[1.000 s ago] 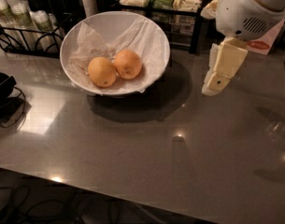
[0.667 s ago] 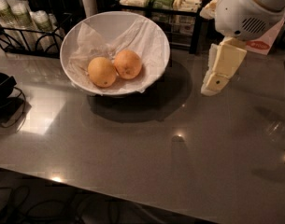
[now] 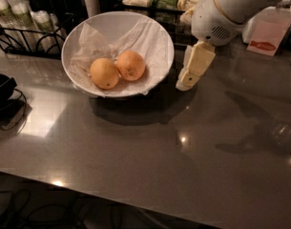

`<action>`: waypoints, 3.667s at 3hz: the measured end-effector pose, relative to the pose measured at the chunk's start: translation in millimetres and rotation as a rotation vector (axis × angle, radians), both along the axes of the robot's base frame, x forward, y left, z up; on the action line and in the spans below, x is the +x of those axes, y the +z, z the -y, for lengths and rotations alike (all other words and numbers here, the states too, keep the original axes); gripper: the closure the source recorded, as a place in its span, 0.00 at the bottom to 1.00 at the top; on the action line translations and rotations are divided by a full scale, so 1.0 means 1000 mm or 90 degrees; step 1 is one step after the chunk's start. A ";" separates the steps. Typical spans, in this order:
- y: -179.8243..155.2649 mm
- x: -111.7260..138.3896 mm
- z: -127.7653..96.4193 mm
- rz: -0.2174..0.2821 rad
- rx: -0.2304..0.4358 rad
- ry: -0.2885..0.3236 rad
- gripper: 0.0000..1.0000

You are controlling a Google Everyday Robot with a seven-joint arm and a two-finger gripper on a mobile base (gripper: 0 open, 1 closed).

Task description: Pick orange from white bowl

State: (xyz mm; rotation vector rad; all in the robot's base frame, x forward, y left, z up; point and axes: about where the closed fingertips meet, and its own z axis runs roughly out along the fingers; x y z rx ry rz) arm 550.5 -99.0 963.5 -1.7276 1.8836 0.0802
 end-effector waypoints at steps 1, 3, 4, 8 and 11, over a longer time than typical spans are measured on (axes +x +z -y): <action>-0.011 0.040 -0.023 0.009 0.047 0.014 0.00; -0.014 0.069 -0.041 0.006 0.095 0.027 0.00; -0.024 0.074 -0.057 0.000 0.092 0.042 0.00; -0.053 0.101 -0.096 -0.019 0.080 0.097 0.23; -0.065 0.106 -0.115 -0.041 0.080 0.134 0.30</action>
Offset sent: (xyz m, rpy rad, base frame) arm 0.1016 0.0574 -0.0132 0.2373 -0.0077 0.0629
